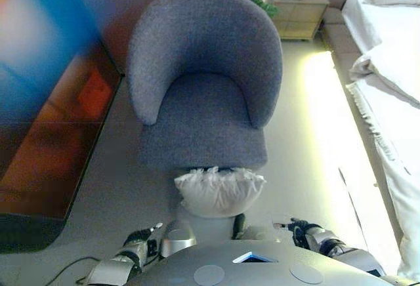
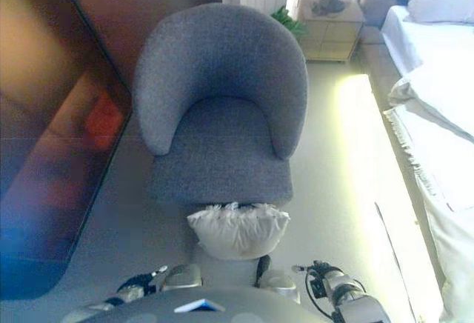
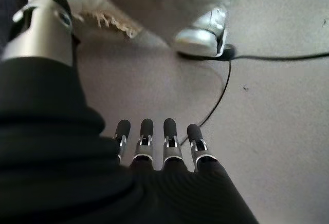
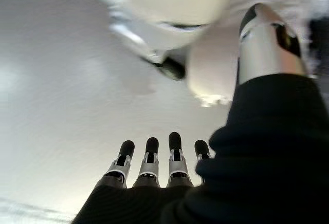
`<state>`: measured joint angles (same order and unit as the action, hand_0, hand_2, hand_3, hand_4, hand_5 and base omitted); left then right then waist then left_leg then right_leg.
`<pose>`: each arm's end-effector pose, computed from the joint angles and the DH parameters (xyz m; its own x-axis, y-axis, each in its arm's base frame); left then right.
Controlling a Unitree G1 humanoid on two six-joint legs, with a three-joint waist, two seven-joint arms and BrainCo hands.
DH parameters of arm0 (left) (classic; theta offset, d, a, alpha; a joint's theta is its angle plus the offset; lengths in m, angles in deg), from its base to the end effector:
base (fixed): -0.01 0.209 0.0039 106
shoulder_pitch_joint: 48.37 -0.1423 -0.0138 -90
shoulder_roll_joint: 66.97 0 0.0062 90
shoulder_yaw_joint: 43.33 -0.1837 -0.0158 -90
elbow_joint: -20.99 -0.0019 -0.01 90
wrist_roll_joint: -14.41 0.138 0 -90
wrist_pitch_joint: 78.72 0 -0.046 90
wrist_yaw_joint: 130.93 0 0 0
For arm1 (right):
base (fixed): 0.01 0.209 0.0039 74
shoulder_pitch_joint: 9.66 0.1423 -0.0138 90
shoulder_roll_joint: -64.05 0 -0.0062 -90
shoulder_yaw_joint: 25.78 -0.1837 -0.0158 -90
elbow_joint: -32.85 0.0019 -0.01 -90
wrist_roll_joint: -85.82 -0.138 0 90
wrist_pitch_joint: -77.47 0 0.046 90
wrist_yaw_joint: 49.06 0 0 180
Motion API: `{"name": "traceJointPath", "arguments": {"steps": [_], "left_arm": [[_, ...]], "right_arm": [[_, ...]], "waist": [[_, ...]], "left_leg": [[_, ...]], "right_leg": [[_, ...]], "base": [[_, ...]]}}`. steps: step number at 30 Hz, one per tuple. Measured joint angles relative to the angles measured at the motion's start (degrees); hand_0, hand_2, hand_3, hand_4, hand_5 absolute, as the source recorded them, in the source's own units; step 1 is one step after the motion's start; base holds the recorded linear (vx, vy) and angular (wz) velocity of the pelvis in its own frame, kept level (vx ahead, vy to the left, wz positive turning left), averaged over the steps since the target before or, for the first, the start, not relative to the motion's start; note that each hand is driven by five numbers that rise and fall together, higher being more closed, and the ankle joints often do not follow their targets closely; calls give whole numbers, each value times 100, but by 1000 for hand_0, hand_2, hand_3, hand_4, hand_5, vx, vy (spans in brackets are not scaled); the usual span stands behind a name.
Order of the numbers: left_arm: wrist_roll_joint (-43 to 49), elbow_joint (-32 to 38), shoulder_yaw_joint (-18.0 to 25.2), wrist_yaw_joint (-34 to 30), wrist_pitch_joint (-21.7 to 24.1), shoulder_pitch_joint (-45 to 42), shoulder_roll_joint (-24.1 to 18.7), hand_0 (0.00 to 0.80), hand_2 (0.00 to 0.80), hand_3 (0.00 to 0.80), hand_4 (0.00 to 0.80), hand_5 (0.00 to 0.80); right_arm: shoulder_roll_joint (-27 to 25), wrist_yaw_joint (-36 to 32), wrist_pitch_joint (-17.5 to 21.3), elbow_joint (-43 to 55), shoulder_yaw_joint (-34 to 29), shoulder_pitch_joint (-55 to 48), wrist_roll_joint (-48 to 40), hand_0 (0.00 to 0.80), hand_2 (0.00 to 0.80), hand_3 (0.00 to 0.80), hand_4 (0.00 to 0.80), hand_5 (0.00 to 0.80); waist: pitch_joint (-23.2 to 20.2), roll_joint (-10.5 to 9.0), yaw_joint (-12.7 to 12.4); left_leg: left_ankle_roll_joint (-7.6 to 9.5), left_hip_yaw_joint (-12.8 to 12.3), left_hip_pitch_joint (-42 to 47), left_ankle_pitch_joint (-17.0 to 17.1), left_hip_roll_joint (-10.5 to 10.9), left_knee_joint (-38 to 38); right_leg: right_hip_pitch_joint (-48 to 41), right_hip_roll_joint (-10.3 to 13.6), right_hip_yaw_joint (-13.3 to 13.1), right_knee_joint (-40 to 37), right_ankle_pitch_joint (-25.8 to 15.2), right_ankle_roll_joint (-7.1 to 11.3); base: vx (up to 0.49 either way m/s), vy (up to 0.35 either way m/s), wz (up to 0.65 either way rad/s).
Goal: Pick up the cushion and take it to the sofa
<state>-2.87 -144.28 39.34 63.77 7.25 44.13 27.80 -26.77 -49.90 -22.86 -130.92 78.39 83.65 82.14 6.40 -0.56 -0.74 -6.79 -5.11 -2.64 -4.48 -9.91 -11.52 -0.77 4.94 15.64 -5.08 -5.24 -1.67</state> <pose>0.0700 0.2117 -0.1204 0.1799 0.3891 -0.9035 -0.2084 0.9127 0.3516 0.0741 -0.2408 -0.1122 0.1518 -0.2371 -0.9596 -0.1869 0.9464 -0.2634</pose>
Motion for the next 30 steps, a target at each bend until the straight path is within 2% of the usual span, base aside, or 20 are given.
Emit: {"name": "traceJointPath", "arguments": {"steps": [1, 3, 4, 6, 7, 8, 10, 12, 13, 15, 16, 17, 18, 20, 22, 24, 26, 30], "left_arm": [[0, -2, -4, 3, 9, 59, 0, 0, 0, 0, 0, 0], [9, -4, -60, 5, 69, 123, 1, 0, 0, 0, 0, 0], [17, -3, -73, 6, 91, 116, 5, 0, 0, 0, 0, 0], [82, 6, -141, 7, 96, 120, 10, 0, 0, 0, 0, 0], [94, 35, -240, 15, 85, 124, 42, 0, 0, 0, 0, 0], [119, 51, -295, 37, 76, 162, 42, 0, 0, 0, 0, 0], [301, 151, -570, 214, -80, 278, -154, 0, 0, 0, 0, 0], [298, 199, -721, 408, -237, 572, -486, 0, 0, 0, 0, 0], [269, 195, -721, 528, -287, 765, -654, 0, 0, 0, 0, 0], [149, 206, -720, 706, -247, 1061, -806, 0, 0, 0, 0, 0], [43, 263, -723, 755, -162, 1171, -854, 0, 0, 0, 0, 0], [11, 334, -722, 816, -76, 1205, -870, 0, 0, 0, 0, 0], [-55, 446, -726, 913, 23, 1197, -882, 0, 0, 0, 0, 0], [-233, 588, -733, 1056, 108, 1236, -817, 0, 0, 0, 0, 0], [-277, 848, -751, 1164, 137, 1306, -724, 0, 0, 0, 0, 0], [-251, 1001, -843, 1182, 216, 1489, -676, 0, 0, 0, 0, 0], [-191, 1151, -1018, 1220, 236, 1658, -679, 0, 0, 0, 0, 0], [-145, 1383, -1472, 1482, 223, 2324, -680, 0, 0, 0, 0, 0]], "right_arm": [[-15, 22, 1, -1, 0, 2, -26, 0, 0, 0, 0, 0], [-4, 68, 5, -3, -2, 33, -52, 0, 0, 0, 0, 0], [0, 118, 28, 13, -3, 55, -56, 0, 0, 0, 0, 0], [-31, 232, 131, 34, -5, 69, -56, 0, 0, 0, 0, 0], [-127, 271, 208, 53, -3, 76, -55, 0, 0, 0, 0, 0], [-148, 284, 244, 60, -1, 100, -56, 0, 0, 0, 0, 0], [-44, 367, 309, 106, 154, 158, -203, 0, 0, 0, 0, 0], [86, 379, 525, 119, 160, 418, -210, 0, 0, 0, 0, 0], [140, 437, 699, 105, 163, 481, -205, 0, 0, 0, 0, 0], [142, 631, 1071, 193, 192, 623, -198, 0, 0, 0, 0, 0], [142, 690, 1141, 262, 206, 671, -177, 0, 0, 0, 0, 0], [139, 734, 1172, 382, 236, 689, -116, 0, 0, 0, 0, 0], [133, 761, 1189, 506, 290, 718, -9, 0, 0, 0, 0, 0], [43, 806, 1250, 661, 515, 939, 62, 0, 0, 0, 0, 0], [-101, 903, 1238, 850, 693, 1233, 73, 0, 0, 0, 0, 0], [-238, 1019, 1228, 1066, 730, 1494, 73, 0, 0, 0, 0, 0], [-353, 1168, 1207, 1247, 855, 1784, 73, 0, 0, 0, 0, 0], [-576, 1342, 1013, 1472, 1025, 2430, 78, 0, 0, 0, 0, 0]], "waist": [[52, 67, -13], [133, 134, -20], [160, 181, -17], [186, 262, -5], [210, 427, 4], [253, 491, -10], [303, 254, -15], [464, -13, -22], [603, -100, 7], [884, -115, 28], [1043, -81, 18], [1151, -67, 3], [1214, -72, -13], [1366, 44, -4], [1579, 137, 15], [1880, 123, 35], [1995, 85, 133], [2234, 83, 148]], "left_leg": [[-79, -76, -16, 196, -88, 443], [-84, -76, -2, 422, -205, 825], [-34, -55, 6, 502, -267, 948], [-18, -118, 95, 538, -291, 1055], [-40, -136, 166, 578, -290, 1112], [-281, -147, 180, 769, -252, 1087], [-79, -297, -23, 692, 65, 1047], [19, -438, -321, 770, 211, 972], [51, -453, -469, 776, 289, 886], [102, -413, -721, 704, 308, 665], [104, -417, -741, 704, 313, 641], [102, -463, -749, 705, 299, 635], [92, -585, -803, 698, 257, 633], [26, -567, -1103, 658, 116, 481], [-87, -518, -1392, 718, -43, 415], [-174, -404, -1454, 816, -134, 535], [-193, -385, -1648, 928, -170, 647], [-199, -381, -2126, 1080, -145, 712]], "right_leg": [[1, 1, 11, -4, 10, 15], [-1, 3, 13, -9, 25, 40], [-6, 10, 11, -8, 30, 74], [-4, 90, 7, 13, -8, 267], [13, 112, 7, 83, -15, 437], [3, 191, -19, 132, -16, 524], [318, 549, -132, 268, -8, 648], [714, 758, -153, 437, -49, 708], [869, 829, -245, 502, -220, 794], [1096, 880, -627, 674, -240, 835], [1117, 890, -667, 682, -240, 836], [1123, 903, -625, 592, -240, 840], [1151, 930, -513, 434, -235, 925], [1365, 811, -414, 421, -324, 901], [1615, 629, -420, 354, -456, 766], [1678, 483, -421, 212, -590, 686], [1900, 422, -422, 164, -630, 667], [2435, 410, -443, 174, -774, 601]], "base": [[129, 213, 25], [136, 224, 8], [130, 281, -5], [93, 299, -14], [-55, 206, -16], [-201, 125, -18], [-212, 82, -17], [-196, 118, -11], [-192, 109, -8], [-141, -28, 5], [-159, -111, 1], [-172, -155, -18], [-192, -190, -28], [-184, -187, -23], [-119, -101, -17], [-122, -46, -14], [-141, -40, -4], [-137, -24, -4]]}}
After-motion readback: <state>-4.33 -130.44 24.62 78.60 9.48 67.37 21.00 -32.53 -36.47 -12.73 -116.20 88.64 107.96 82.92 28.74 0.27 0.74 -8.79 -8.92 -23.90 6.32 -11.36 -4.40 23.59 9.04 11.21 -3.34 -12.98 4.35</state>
